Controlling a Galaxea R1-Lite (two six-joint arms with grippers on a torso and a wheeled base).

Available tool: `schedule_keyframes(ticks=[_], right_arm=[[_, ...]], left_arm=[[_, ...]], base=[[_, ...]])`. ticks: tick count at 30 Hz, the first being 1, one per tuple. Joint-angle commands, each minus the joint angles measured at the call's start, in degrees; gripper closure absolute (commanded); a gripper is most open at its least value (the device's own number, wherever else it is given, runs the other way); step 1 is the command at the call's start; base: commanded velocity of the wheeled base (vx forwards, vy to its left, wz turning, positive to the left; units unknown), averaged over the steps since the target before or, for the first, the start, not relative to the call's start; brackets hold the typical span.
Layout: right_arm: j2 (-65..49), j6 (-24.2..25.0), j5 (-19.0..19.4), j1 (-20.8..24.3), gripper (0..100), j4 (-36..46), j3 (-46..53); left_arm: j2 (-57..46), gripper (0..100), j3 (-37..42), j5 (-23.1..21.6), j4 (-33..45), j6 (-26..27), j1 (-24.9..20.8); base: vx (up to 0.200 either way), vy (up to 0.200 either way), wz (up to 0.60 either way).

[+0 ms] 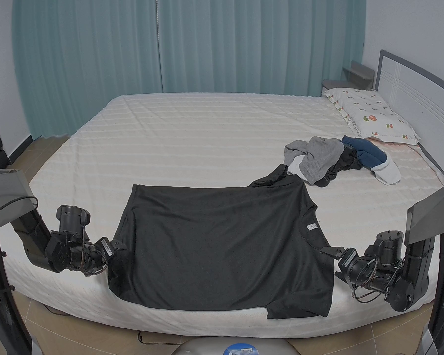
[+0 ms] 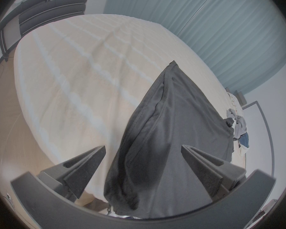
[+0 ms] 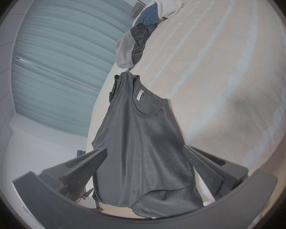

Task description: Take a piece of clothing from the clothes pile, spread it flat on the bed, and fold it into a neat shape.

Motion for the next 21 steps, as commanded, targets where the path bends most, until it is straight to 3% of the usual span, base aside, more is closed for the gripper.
schedule_keyframes(ticks=[1, 16, 17, 21], right_arm=[[0.26, 0.0, 0.01, 0.01, 0, -0.49, 0.01], [0.26, 0.0, 0.01, 0.63, 0, -0.49, 0.1], [0.26, 0.0, 0.01, 0.63, 0, -0.49, 0.1], [0.26, 0.08, 0.01, 0.54, 0, -0.49, 0.1]], left_arm=[[-1.27, 0, 3.46, 0.55, -0.13, 0.96, -0.27], [-3.03, 0, 7.42, 3.54, 0.04, 4.39, -2.03], [-2.85, 100, 7.51, 3.54, 0.13, 4.47, -2.03], [-1.36, 100, 7.68, 3.98, 0.04, 6.76, -2.03]], base=[[0.0, 0.0, 0.0], [0.0, 0.0, 0.0], [0.0, 0.0, 0.0], [0.0, 0.0, 0.0]])
